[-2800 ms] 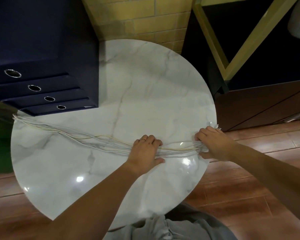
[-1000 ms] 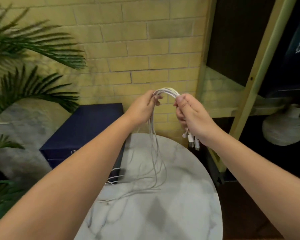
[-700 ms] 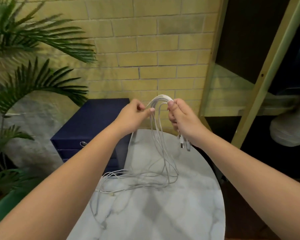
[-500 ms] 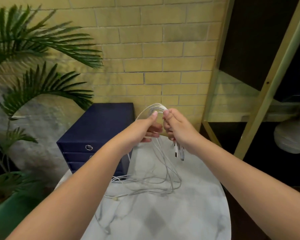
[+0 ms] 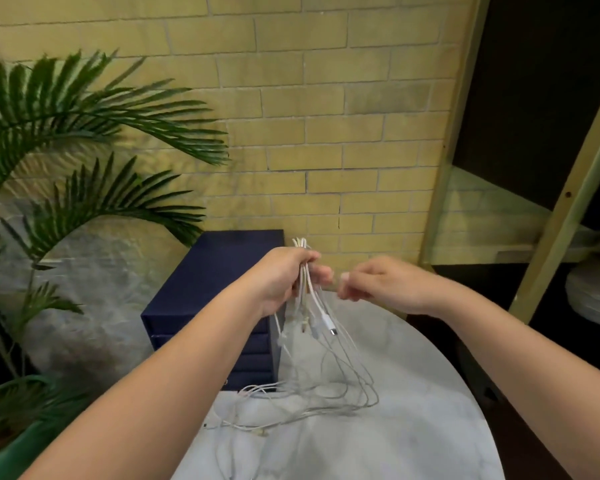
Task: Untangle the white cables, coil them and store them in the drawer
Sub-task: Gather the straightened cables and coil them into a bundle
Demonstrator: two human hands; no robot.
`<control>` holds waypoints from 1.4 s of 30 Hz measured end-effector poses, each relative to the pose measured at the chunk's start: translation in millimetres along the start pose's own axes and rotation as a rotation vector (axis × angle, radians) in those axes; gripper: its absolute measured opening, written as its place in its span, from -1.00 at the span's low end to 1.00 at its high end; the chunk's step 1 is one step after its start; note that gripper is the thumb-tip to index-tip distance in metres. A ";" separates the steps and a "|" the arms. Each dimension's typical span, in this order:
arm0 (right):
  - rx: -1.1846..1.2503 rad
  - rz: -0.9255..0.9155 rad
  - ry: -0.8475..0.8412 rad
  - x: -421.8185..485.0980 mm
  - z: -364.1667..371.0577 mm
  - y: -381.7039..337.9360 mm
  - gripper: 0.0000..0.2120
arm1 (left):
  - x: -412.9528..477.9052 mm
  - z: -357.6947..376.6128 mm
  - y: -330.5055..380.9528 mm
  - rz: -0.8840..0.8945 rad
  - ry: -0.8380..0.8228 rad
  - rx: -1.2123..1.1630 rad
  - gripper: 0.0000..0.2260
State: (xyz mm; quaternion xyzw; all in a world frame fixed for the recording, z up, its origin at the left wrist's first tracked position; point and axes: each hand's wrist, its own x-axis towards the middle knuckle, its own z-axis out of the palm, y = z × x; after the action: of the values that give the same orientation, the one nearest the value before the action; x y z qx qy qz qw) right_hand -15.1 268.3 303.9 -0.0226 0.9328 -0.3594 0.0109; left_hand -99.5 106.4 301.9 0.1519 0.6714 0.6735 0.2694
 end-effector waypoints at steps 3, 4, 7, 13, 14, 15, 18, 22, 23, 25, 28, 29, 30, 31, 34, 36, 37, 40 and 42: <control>-0.180 -0.112 0.256 8.1 -7.9 -4.9 -0.70 | -2.2 -15.0 11.6 -0.053 -0.087 0.164 -0.85; -0.219 -0.202 0.249 12.8 -5.1 -11.1 -0.56 | -4.5 -18.9 17.1 -0.080 -0.145 0.230 -0.85; -0.296 -0.345 0.108 29.2 9.5 -22.3 -0.61 | -12.7 -18.3 29.2 -0.104 -0.316 0.412 -0.86; -0.016 -0.136 0.069 28.0 -5.2 -19.9 -0.87 | -19.7 -60.4 29.1 0.054 -0.348 0.536 -0.82; 0.000 -0.109 0.063 25.9 -7.8 -18.4 -0.85 | -19.2 -66.4 27.4 0.053 -0.343 0.536 -0.80; 0.008 -0.088 0.051 25.1 -8.4 -17.2 -0.84 | -18.7 -70.0 25.8 0.047 -0.345 0.526 -0.79; -0.063 -0.077 0.029 21.0 -5.7 -16.2 -0.84 | -16.1 -69.9 20.5 0.048 -0.320 0.522 -0.79; -0.061 -0.084 0.008 19.1 4.4 -23.2 -0.69 | -13.2 -58.3 14.0 0.049 -0.368 0.585 -0.79; -0.046 -0.100 -0.019 19.7 9.6 -26.1 -0.71 | -13.1 -53.5 13.0 0.055 -0.397 0.611 -0.79; -0.118 -0.156 -0.021 23.3 19.3 -28.0 -0.84 | -12.2 -48.5 13.4 0.088 -0.405 0.630 -0.78; -0.135 -0.174 0.130 23.4 20.3 -19.8 -0.84 | -8.4 -54.6 14.7 0.144 -0.295 0.440 -0.67; -0.079 -0.154 0.177 22.7 19.0 -16.4 -0.81 | -6.7 -60.7 12.0 0.152 -0.212 0.330 -0.59; 0.004 -0.132 0.221 22.3 18.1 -11.9 -0.78 | -4.0 -68.2 6.3 0.156 -0.129 0.223 -0.50; 0.093 -0.108 0.264 22.7 18.2 -7.0 -0.76 | -1.7 -75.7 -1.8 0.150 -0.079 0.139 -0.41; 0.220 -0.067 0.391 28.2 21.4 2.9 -0.74 | -1.1 -82.7 -31.9 0.048 -0.221 0.183 -0.21; 0.239 -0.059 0.431 33.4 26.9 4.6 -0.73 | -2.4 -73.5 -47.7 -0.022 -0.380 0.362 -0.13; 0.239 -0.058 0.426 35.4 30.8 4.6 -0.73 | -2.9 -64.3 -50.1 -0.025 -0.420 0.401 -0.15; 0.160 -0.090 0.312 36.7 45.5 1.9 -0.79 | 0.7 -32.1 -41.9 0.125 -0.312 0.209 -0.41; 0.098 -0.128 0.236 35.7 55.8 -3.1 -0.87 | 5.2 -15.8 -31.5 0.193 -0.146 -0.040 -0.65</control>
State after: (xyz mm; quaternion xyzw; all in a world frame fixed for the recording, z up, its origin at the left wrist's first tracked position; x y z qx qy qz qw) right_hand -48.6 226.9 264.5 -0.0392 0.9056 -0.4047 -0.1208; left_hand -107.6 94.8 269.2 0.2589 0.6186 0.6967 0.2546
